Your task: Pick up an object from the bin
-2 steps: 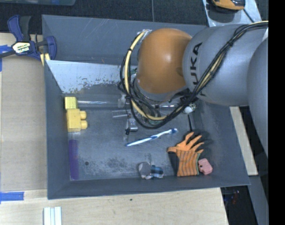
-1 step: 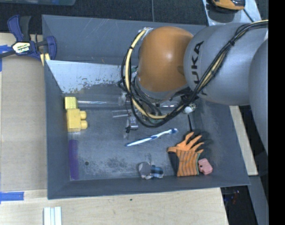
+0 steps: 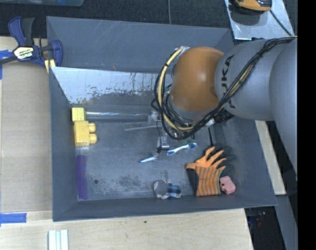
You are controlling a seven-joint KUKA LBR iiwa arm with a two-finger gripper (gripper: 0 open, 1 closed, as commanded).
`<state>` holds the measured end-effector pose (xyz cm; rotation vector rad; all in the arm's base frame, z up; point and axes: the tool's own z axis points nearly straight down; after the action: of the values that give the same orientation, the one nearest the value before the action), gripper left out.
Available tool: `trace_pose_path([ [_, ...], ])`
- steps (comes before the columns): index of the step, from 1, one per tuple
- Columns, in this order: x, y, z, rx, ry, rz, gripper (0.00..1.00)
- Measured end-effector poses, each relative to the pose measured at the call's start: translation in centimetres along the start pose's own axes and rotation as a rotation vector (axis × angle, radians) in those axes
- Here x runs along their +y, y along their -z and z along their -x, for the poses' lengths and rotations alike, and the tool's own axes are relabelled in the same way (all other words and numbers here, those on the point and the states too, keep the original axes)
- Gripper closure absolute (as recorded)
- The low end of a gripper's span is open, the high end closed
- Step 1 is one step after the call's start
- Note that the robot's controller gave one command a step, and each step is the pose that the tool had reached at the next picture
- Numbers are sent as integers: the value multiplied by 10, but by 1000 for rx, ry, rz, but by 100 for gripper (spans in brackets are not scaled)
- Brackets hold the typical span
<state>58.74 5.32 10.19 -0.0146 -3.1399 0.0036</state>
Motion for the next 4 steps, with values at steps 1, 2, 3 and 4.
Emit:
trace_pose_path([
  [1, -33, 12, 31, -18, 79, 6, 0],
  [2, -73, -14, 3, -8, 65, 5, 0],
  [3, 25, -31, -23, -30, 94, 7, 100],
  [4, 25, -31, -23, -30, 93, 7, 100],
])
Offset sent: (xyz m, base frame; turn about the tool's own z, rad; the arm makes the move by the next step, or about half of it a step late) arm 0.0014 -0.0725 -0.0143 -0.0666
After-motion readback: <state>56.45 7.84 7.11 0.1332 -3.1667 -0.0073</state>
